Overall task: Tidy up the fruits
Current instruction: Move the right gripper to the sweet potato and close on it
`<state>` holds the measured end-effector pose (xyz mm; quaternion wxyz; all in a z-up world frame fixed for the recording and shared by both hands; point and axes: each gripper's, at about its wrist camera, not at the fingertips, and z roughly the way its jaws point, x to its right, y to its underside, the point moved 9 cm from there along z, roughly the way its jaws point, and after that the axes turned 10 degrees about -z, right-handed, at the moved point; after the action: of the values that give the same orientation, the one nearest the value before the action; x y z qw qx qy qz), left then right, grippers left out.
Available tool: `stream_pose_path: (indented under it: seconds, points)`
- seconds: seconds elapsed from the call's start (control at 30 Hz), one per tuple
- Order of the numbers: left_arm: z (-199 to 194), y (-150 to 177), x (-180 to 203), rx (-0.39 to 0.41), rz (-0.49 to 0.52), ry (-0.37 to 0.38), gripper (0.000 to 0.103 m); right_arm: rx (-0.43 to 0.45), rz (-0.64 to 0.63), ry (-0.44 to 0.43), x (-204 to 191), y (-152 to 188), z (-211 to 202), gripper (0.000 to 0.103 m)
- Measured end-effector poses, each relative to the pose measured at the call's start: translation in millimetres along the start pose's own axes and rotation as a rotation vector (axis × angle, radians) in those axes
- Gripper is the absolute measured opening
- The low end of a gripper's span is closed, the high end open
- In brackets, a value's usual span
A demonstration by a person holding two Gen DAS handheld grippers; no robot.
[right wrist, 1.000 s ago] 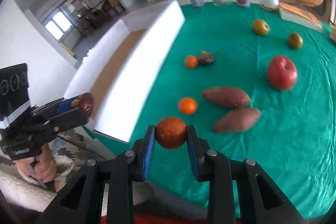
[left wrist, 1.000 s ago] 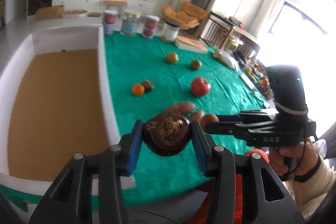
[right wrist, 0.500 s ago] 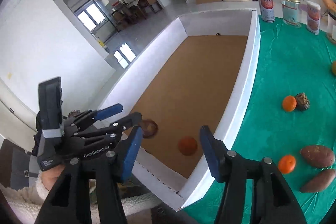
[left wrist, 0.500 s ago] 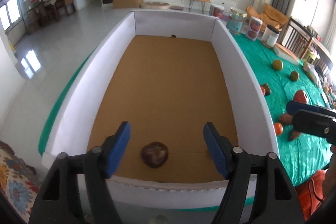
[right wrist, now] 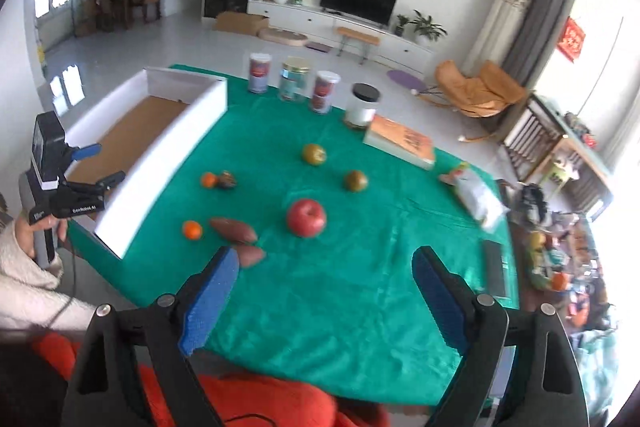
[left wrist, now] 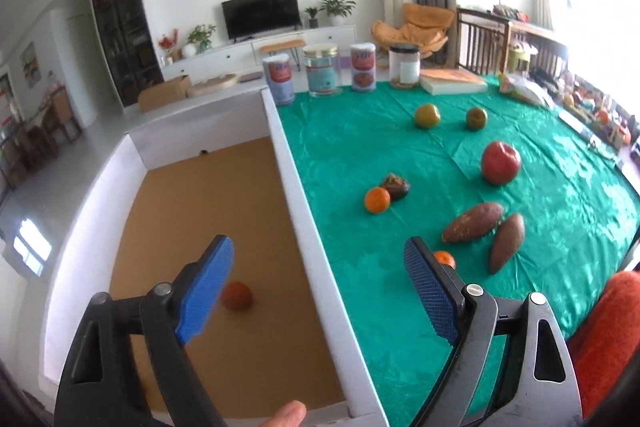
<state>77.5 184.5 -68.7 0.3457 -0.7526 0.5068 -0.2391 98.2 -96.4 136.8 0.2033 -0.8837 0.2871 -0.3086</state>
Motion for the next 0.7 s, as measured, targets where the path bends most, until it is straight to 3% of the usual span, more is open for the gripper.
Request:
stream_pose_path:
  seconds: [0.07,0.13,0.23,0.37,0.47,0.53,0.6,0.7]
  points:
    - [5,11,6,-0.016,0.053,-0.036,0.088,-0.046,-0.053,0.111,23,19,-13,0.101]
    - [1,14,4,0.024,0.106,-0.107,0.088,-0.08,-0.069,0.161,35,40,-13,0.103]
    - [0,18,-9,0.022,0.122,-0.158,0.088,-0.082,0.048,0.048,24,72,14,0.103]
    - [-1,21,-28,-0.005,0.071,-0.154,0.088,-0.001,0.286,-0.143,-22,100,80,0.103]
    - [-18,8,-27,0.059,0.011,-0.139,0.088,0.061,0.424,-0.213,-62,104,122,0.103]
    - [-37,-2,-16,0.128,-0.03,-0.1,0.088,0.1,0.484,-0.242,-87,98,141,0.103]
    - [-50,-7,6,0.162,-0.054,-0.009,0.092,0.122,0.494,-0.209,-102,94,153,0.103]
    - [-54,-1,51,0.12,-0.07,0.158,0.093,0.12,0.461,-0.151,-114,92,163,0.103]
